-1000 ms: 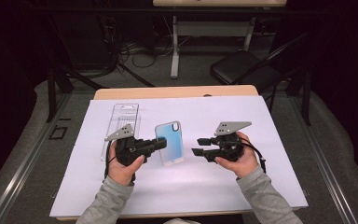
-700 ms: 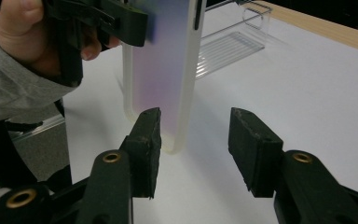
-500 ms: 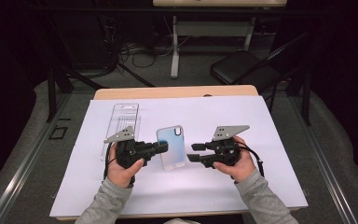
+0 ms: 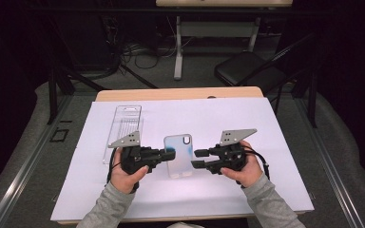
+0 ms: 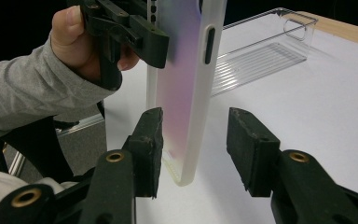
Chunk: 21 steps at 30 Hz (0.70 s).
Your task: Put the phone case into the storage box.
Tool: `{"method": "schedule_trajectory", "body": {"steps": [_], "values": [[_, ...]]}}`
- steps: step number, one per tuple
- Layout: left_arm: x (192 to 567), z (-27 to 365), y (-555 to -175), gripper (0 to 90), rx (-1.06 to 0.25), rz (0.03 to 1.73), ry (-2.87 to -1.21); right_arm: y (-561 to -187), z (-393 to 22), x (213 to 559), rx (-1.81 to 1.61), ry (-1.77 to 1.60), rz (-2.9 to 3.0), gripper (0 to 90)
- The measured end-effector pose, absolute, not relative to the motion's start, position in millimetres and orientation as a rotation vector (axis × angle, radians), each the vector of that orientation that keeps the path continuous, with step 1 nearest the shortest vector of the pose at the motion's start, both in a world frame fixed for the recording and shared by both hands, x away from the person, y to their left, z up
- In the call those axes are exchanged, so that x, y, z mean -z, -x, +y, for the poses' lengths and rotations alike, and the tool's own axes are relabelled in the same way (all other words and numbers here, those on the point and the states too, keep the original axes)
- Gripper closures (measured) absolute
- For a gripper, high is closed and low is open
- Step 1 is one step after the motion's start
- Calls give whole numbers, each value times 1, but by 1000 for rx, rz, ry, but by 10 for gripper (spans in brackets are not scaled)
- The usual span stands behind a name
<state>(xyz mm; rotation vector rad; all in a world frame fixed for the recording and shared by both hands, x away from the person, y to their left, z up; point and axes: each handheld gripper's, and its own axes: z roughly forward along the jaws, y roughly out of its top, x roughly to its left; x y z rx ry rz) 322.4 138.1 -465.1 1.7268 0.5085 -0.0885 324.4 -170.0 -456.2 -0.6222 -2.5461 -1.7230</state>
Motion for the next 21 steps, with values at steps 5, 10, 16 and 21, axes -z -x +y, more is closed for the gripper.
{"method": "schedule_trajectory", "body": {"steps": [5,10,16,21], "values": [[465,134,-320,813,107,471,-1737,-324,-169,458,1697,602,-2543,600],[464,132,-319,813,116,461,-1745,-324,-167,460,1668,587,-2529,645],[464,130,-318,813,117,450,-1747,-324,-166,461,1653,584,-2525,685],[465,127,-317,812,125,448,-1753,-323,-164,462,1651,588,-2521,730]]}}
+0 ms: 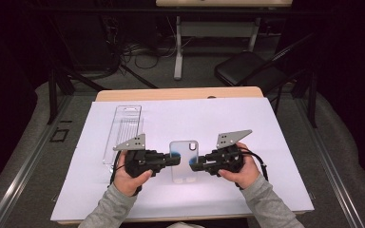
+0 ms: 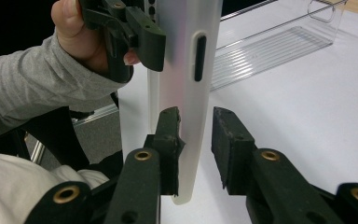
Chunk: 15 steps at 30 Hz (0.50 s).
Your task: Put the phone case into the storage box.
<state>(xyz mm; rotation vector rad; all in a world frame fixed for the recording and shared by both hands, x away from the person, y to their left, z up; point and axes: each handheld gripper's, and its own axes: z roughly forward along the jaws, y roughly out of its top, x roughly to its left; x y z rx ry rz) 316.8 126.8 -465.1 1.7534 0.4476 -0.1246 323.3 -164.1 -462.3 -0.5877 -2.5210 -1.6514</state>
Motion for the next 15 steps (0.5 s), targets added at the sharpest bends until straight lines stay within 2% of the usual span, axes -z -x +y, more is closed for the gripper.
{"method": "schedule_trajectory", "body": {"steps": [15], "values": [[466,123,-315,813,133,441,-1756,-322,-161,464,1628,576,-2518,772]]}}
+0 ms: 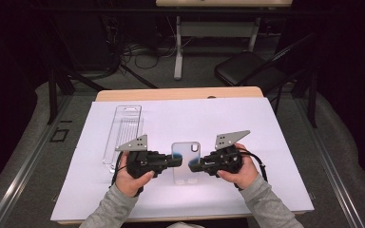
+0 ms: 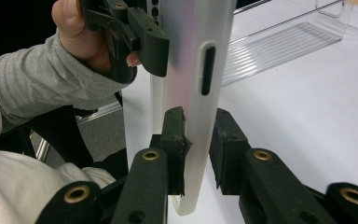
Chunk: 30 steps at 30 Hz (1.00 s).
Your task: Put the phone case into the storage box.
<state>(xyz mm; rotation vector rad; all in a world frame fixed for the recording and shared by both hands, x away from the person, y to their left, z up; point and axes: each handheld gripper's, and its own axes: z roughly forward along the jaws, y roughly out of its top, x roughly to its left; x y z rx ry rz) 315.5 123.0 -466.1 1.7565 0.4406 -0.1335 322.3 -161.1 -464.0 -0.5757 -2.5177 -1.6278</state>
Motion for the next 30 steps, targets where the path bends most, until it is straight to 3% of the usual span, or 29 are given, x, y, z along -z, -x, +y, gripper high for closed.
{"method": "schedule_trajectory", "body": {"steps": [30], "values": [[466,121,-314,812,143,432,-1757,-323,-160,464,1626,540,-2501,809]]}}
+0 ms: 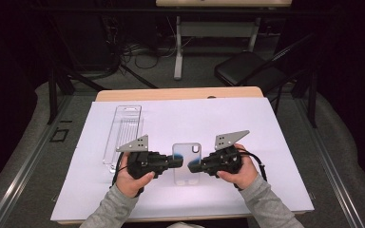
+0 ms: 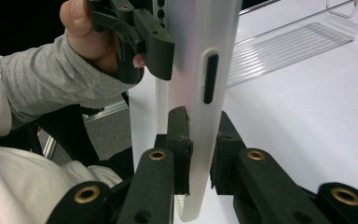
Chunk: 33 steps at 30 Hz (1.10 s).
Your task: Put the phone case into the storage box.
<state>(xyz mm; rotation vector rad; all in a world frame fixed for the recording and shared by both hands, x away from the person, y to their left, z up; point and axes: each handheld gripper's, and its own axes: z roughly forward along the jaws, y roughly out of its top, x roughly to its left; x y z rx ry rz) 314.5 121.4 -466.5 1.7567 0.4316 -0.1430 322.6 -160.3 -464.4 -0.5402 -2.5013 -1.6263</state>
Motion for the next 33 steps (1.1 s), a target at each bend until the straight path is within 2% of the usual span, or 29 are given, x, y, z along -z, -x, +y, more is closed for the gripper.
{"method": "schedule_trajectory", "body": {"steps": [19,28,31,33], "values": [[468,121,-315,809,137,457,-1744,-324,-160,465,1608,584,-2484,812],[468,121,-316,707,117,460,-1719,-324,-159,466,1603,599,-2485,812],[469,121,-316,601,77,466,-1706,-324,-159,466,1601,607,-2490,812],[469,121,-317,580,63,475,-1696,-324,-160,465,1605,614,-2492,812]]}}
